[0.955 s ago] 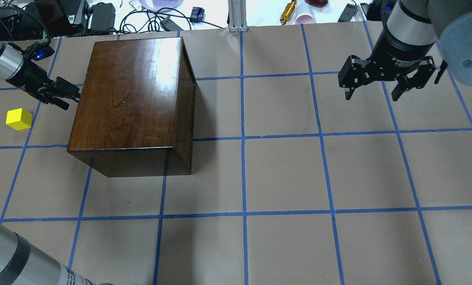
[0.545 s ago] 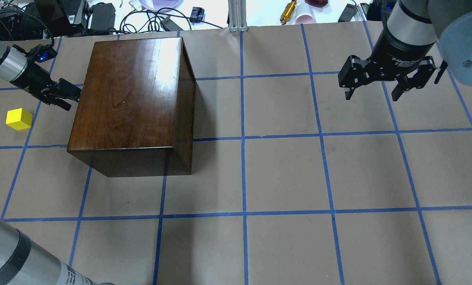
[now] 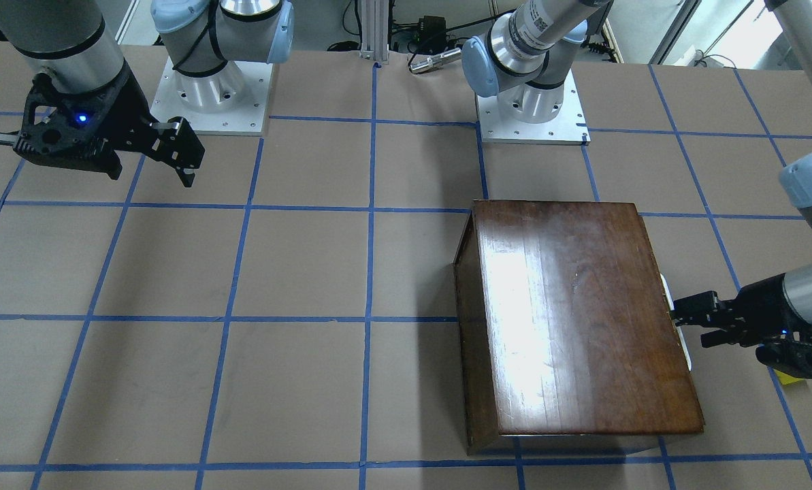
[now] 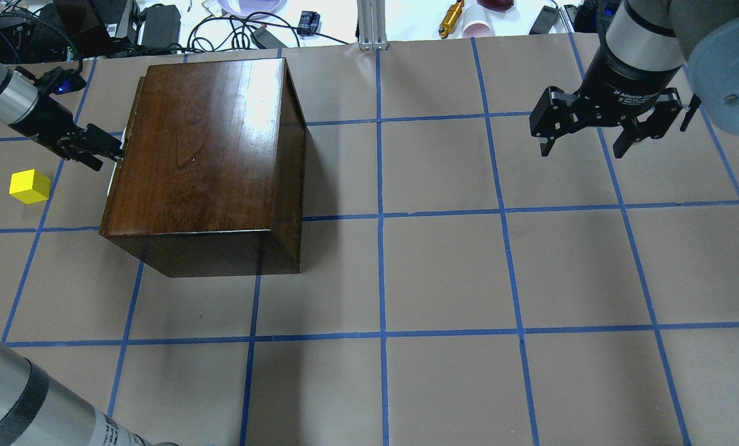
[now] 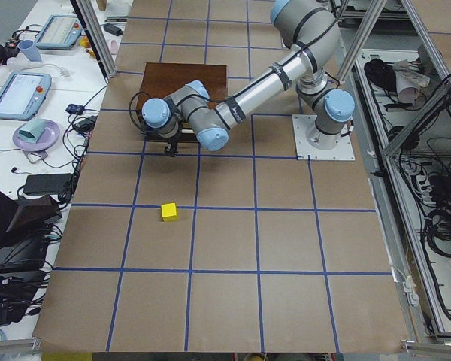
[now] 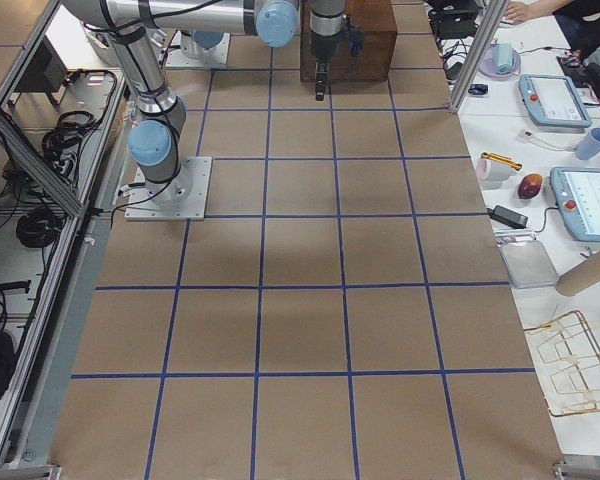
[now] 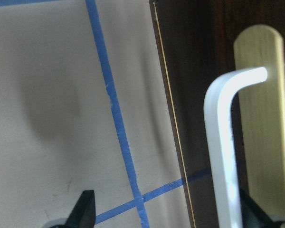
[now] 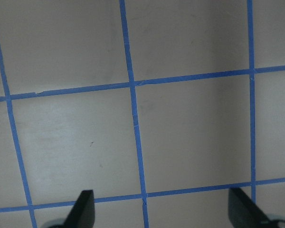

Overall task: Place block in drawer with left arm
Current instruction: 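Pull the drawer open toward the yellow cube with the left gripper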

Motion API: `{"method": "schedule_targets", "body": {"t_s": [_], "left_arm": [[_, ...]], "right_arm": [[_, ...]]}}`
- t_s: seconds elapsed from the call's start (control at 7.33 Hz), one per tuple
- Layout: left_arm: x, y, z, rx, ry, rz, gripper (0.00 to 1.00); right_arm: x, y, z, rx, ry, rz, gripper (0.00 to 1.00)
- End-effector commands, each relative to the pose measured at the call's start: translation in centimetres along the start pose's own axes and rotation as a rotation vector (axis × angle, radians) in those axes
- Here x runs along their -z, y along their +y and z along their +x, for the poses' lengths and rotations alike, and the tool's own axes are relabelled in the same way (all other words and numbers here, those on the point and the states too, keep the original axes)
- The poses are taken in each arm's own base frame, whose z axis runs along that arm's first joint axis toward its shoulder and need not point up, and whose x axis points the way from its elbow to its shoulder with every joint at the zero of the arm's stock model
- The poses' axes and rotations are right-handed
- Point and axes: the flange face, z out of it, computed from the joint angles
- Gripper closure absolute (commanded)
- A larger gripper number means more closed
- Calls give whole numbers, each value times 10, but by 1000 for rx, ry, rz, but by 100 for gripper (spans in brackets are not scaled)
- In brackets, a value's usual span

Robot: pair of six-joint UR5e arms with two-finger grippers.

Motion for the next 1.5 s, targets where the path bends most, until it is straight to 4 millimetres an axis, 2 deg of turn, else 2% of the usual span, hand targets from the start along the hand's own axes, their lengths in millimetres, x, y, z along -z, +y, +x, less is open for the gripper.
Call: {"method": "schedule_targets", "body": {"t_s": [0.0,0.82,1.36], "left_arm": [[6,-1,-2,-15,-17,0,0],[10,5,-8,-74,-11,-1,0],[11,0,-12,-111,-22,4,0]], "right_arm": [[0,0,0,0,0,0,0],[0,0,0,0,0,0,0],[0,0,0,0,0,0,0]]}}
